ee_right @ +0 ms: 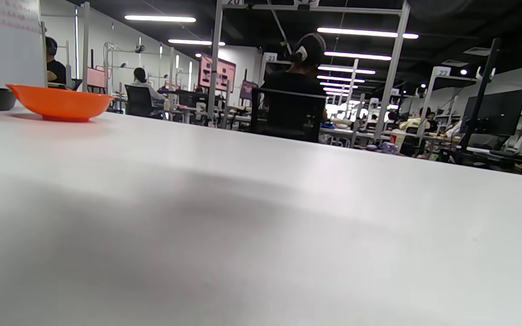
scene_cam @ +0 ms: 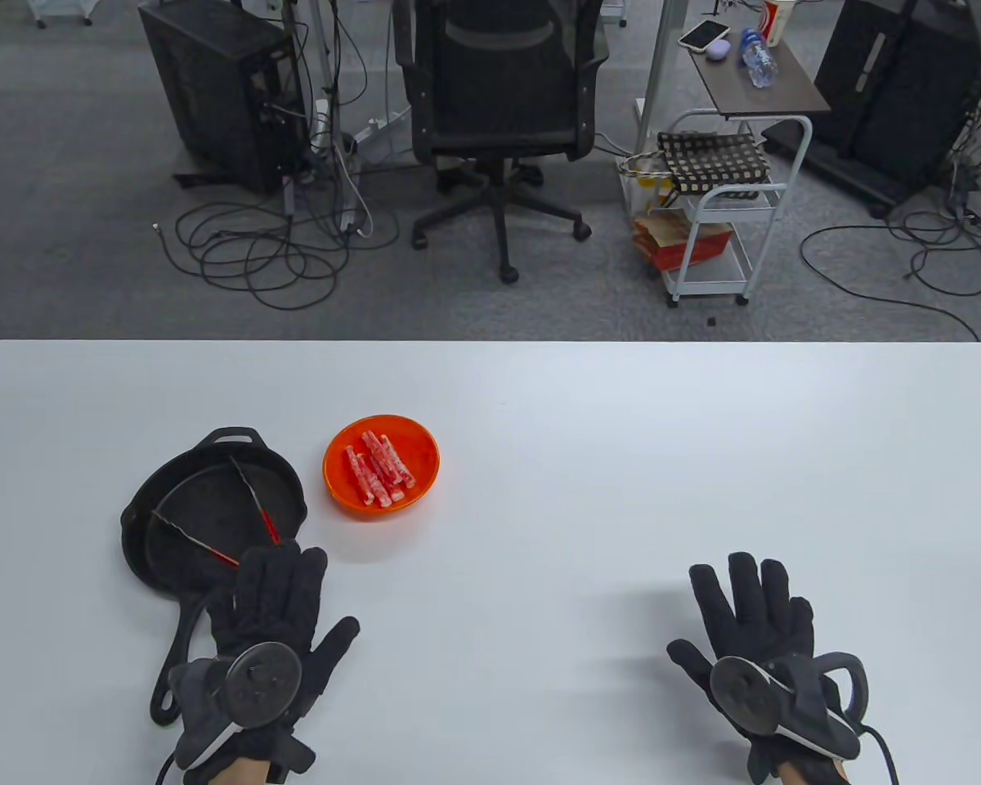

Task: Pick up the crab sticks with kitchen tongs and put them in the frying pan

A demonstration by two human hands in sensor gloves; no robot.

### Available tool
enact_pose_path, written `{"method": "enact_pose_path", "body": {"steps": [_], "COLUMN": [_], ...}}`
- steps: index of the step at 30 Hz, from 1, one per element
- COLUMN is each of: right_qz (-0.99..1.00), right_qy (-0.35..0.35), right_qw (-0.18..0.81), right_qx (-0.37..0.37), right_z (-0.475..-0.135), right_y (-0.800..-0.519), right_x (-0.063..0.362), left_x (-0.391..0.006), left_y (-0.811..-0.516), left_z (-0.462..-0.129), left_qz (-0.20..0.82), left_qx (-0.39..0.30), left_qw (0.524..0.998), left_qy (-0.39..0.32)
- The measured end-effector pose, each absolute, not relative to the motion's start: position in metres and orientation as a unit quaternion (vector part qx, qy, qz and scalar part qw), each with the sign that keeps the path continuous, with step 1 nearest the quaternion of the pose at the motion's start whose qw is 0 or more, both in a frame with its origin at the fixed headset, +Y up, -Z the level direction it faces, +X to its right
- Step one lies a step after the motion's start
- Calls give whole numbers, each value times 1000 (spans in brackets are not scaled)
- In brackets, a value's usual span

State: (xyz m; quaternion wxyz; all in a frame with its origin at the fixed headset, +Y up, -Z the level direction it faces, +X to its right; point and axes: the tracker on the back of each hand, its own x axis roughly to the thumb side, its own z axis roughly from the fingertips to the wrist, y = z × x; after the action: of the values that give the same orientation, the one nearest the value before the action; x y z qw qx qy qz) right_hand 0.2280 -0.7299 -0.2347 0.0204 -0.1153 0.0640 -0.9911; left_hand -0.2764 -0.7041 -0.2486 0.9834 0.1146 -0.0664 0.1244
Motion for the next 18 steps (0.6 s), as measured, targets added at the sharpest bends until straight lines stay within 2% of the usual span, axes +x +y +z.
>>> {"method": "enact_pose_path", "body": {"steps": [7, 15, 18], "right_qz": [-991, -991, -992], "right_qy": [61, 58, 59], "right_qw": [12, 12, 12], "right_qx": [-115, -116, -114], "right_z": [-236, -236, -236], "right_y": [-730, -731, -731], "right_x": [228, 228, 228], "left_x": [-322, -363, -372], "left_y": [-704, -723, -735], "left_z": [-248, -254, -257], "left_qz": [156, 140, 180], "left_qx": [115, 40, 10], "left_qw": [980, 970, 960], "left_qy": [37, 194, 212]}}
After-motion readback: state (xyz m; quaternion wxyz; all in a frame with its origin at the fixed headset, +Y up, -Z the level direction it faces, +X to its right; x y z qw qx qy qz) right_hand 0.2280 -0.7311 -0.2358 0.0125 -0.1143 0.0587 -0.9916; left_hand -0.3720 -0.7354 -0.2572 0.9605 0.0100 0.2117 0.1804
